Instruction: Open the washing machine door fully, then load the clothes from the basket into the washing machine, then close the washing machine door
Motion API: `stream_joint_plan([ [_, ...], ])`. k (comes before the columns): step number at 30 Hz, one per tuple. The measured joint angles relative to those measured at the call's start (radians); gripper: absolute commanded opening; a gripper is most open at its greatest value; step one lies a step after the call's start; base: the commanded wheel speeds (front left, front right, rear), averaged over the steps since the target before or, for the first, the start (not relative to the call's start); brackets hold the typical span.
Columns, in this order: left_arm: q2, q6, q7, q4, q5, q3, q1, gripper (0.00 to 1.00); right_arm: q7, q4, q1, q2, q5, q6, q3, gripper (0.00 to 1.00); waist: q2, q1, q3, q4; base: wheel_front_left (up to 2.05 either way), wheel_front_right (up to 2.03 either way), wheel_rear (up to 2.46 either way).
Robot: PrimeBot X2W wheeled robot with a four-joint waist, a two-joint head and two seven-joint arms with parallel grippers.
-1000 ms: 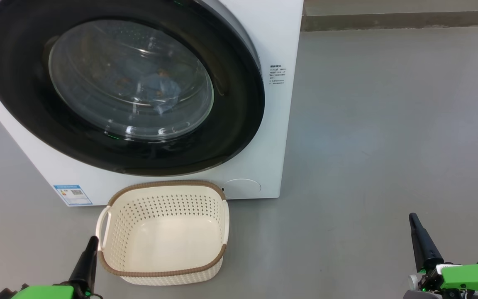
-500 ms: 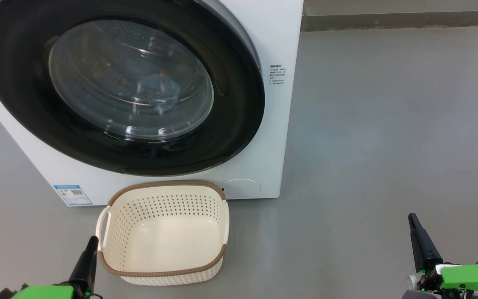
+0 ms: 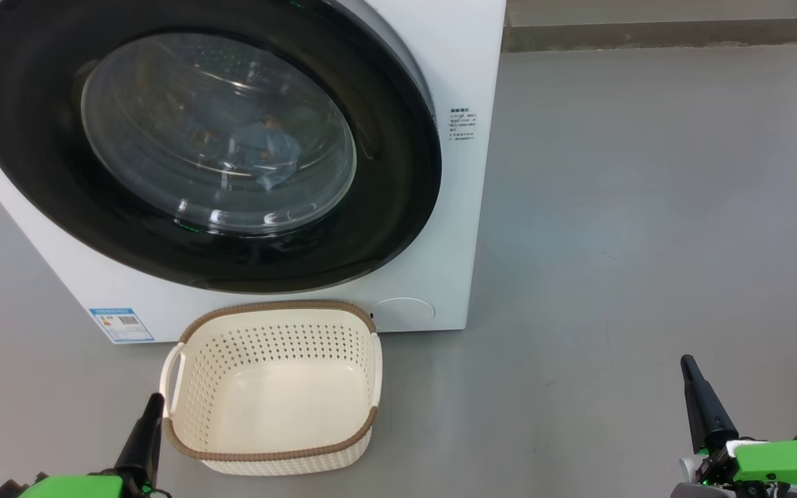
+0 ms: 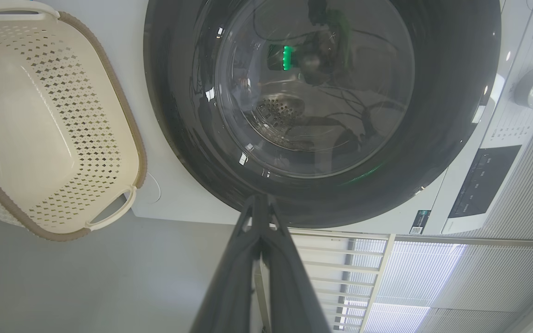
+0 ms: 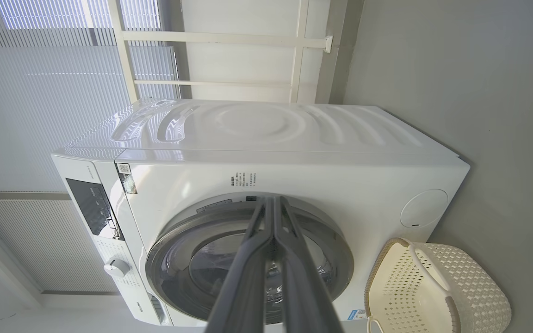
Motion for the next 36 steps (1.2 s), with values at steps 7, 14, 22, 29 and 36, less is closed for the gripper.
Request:
stream_joint_plan([
  [7, 0.000, 0.000, 0.000, 0.000, 0.000, 0.000, 0.000, 0.00, 0.000, 0.000, 0.000, 0.000, 0.000, 0.000, 0.000, 0.00, 0.0000, 0.0000, 0.000, 0.000, 0.00, 0.00, 0.00],
  [14, 0.000, 0.000, 0.000, 0.000, 0.000, 0.000, 0.000, 0.00, 0.000, 0.000, 0.000, 0.000, 0.000, 0.000, 0.000, 0.00, 0.0000, 0.0000, 0.000, 0.000, 0.00, 0.00, 0.00],
  [22, 0.000, 0.000, 0.000, 0.000, 0.000, 0.000, 0.000, 0.00, 0.000, 0.000, 0.000, 0.000, 0.000, 0.000, 0.000, 0.00, 0.0000, 0.0000, 0.000, 0.000, 0.00, 0.00, 0.00],
  [29, 0.000, 0.000, 0.000, 0.000, 0.000, 0.000, 0.000, 0.00, 0.000, 0.000, 0.000, 0.000, 0.000, 0.000, 0.000, 0.00, 0.0000, 0.0000, 0.000, 0.000, 0.00, 0.00, 0.00],
  [36, 0.000, 0.000, 0.000, 0.000, 0.000, 0.000, 0.000, 0.00, 0.000, 0.000, 0.000, 0.000, 0.000, 0.000, 0.000, 0.00, 0.0000, 0.0000, 0.000, 0.000, 0.00, 0.00, 0.00],
])
